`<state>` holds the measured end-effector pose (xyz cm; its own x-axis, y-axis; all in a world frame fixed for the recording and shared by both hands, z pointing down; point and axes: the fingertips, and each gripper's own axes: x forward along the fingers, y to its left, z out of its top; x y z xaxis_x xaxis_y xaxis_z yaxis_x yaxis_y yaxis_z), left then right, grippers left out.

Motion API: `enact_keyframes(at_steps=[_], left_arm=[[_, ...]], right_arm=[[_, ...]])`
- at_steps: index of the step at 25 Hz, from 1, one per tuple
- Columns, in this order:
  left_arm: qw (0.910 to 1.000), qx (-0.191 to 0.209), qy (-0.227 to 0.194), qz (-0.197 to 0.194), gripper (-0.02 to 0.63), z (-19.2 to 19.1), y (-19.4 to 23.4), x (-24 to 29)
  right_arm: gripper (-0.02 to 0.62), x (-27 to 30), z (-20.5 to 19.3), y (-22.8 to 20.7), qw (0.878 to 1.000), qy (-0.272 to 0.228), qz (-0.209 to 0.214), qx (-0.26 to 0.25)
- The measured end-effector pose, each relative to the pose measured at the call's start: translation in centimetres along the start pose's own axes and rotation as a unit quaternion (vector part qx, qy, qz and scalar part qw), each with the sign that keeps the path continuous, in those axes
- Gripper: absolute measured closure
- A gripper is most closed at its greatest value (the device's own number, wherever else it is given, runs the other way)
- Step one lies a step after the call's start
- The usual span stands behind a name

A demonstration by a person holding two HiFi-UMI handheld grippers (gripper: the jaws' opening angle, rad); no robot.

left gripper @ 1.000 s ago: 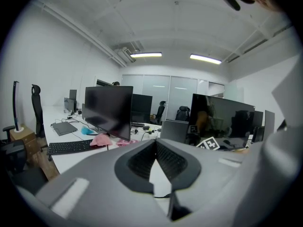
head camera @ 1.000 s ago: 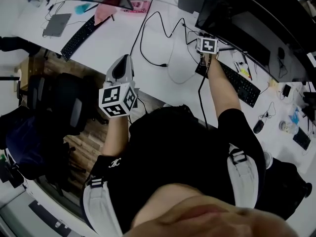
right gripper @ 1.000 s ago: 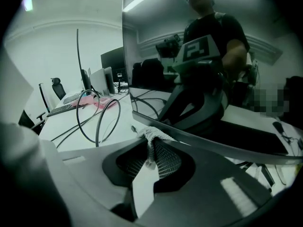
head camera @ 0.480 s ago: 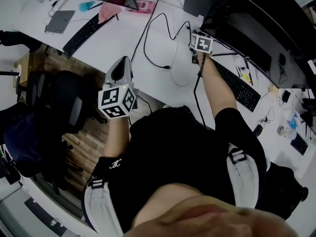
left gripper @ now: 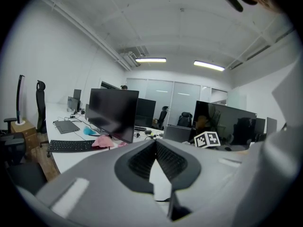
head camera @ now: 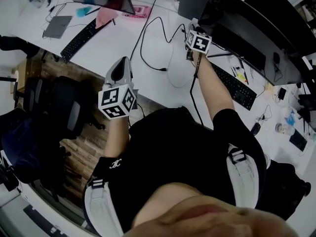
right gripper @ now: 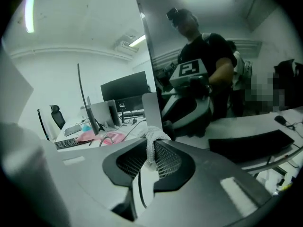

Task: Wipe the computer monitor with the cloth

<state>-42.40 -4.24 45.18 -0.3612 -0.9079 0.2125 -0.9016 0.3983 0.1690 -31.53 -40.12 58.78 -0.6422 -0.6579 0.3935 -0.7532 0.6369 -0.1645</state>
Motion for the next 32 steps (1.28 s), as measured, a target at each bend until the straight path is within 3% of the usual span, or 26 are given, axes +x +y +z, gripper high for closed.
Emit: enact_keyframes(at_steps=[17, 27, 32], left_arm=[[0.9995, -0.021, -0.021, -0.010, 0.552, 0.1, -0.6, -2.1], [0.9991, -0.031, -0.022, -0.018, 0.552, -0.2, -1.8, -2.0], [0.9988, -0.025, -0.019, -0.038, 0.552, 0.0, -3.8, -1.3]], right_arm=[[0.554, -6.6, 13.0, 2.8, 0.989, -0.141, -0.009, -0.048], [0.552, -12.6, 21.5, 4.3, 0.960, -0.257, -0.007, -0.108], [0.552, -16.5, 22.9, 4.0, 0.948, -0.295, -0.002, -0.117]])
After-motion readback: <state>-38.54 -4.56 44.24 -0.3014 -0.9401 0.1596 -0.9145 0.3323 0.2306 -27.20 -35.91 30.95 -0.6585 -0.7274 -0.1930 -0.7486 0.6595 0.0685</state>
